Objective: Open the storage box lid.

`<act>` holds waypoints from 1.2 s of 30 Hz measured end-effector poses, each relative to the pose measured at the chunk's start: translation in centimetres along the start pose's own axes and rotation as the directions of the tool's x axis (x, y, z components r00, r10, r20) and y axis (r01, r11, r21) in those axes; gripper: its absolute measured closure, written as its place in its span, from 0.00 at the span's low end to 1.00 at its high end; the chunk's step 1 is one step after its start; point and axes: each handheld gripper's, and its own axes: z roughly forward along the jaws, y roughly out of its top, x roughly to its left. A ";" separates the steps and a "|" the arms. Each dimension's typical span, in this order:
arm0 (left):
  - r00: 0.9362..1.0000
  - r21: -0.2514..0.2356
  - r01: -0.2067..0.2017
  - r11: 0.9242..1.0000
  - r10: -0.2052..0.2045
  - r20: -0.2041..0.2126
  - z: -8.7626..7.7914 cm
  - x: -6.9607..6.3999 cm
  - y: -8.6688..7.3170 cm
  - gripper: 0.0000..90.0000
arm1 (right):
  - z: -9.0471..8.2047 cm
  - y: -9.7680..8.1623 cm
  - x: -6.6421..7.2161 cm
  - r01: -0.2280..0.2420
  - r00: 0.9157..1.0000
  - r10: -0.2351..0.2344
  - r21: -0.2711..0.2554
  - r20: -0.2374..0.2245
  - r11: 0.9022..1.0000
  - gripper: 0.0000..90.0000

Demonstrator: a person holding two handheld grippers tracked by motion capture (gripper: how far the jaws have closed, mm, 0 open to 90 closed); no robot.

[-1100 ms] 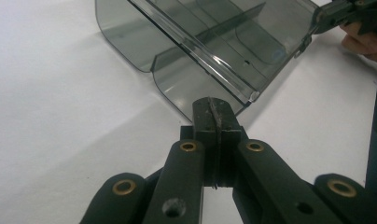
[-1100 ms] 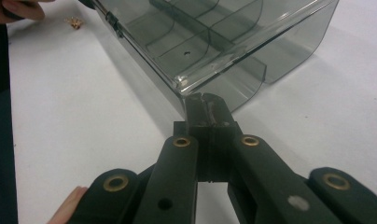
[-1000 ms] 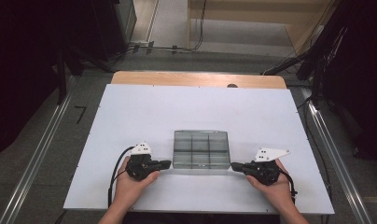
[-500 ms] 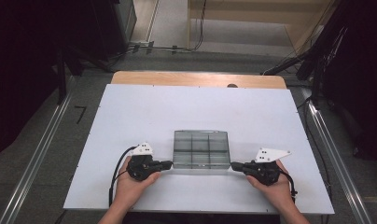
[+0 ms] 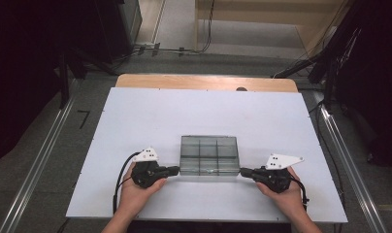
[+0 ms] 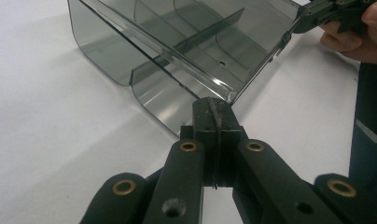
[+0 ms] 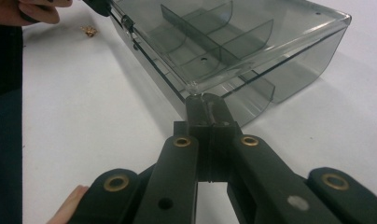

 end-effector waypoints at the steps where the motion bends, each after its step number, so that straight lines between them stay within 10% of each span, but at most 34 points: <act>1: 1.000 -0.006 -0.001 1.000 0.001 0.002 0.0 0.0 0.0 1.00 | 0.0 0.1 0.0 0.005 1.000 -0.005 -0.003 -0.001 1.000 0.98; 36: 0.999 -0.219 -0.027 0.975 0.030 0.012 -0.4 -0.4 2.3 1.00 | -1.6 3.5 0.0 -0.004 0.998 0.010 -0.099 0.061 0.995 0.99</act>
